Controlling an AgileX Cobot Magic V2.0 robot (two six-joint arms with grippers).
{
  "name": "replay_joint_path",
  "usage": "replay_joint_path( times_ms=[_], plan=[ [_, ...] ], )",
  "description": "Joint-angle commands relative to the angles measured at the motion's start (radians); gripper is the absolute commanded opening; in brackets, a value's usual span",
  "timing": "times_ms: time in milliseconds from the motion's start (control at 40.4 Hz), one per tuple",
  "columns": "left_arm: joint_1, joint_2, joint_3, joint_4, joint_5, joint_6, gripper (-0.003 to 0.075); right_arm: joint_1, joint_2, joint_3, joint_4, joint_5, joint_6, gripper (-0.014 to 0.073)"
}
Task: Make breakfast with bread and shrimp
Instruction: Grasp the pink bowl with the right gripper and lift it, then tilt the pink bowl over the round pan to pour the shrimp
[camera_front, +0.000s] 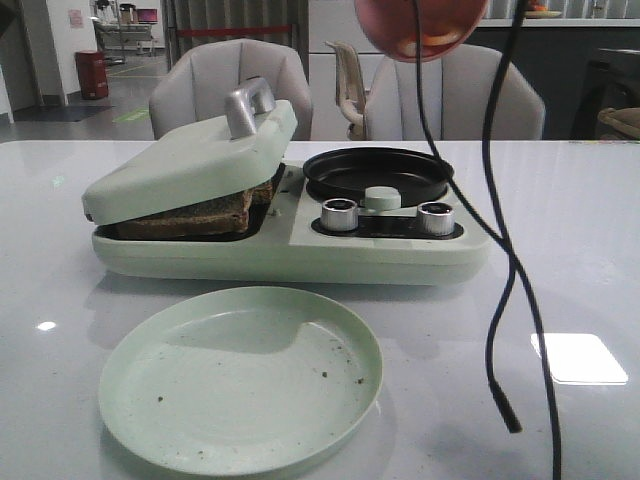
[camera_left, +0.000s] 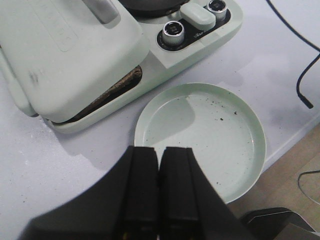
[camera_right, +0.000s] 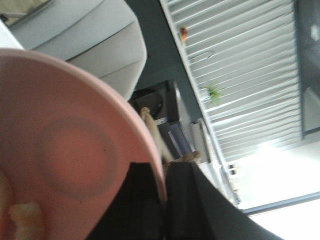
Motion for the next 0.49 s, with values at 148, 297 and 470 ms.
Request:
replay_joint_path(
  times_ms=[148, 297, 470],
  plan=[
    [-0.005, -0.014, -0.026, -0.009, -0.069, -0.007, 0.01, 0.003, 0.038, -0.042, -0.132, 0.087, 0.009, 0.0045],
    [-0.005, -0.014, -0.026, -0.009, -0.069, -0.007, 0.01, 0.003, 0.078, -0.042, -0.132, 0.102, 0.009, 0.0045],
    [-0.005, -0.014, -0.026, -0.009, -0.069, -0.007, 0.01, 0.003, 0.095, -0.042, -0.132, 0.1, 0.009, 0.0045]
  ],
)
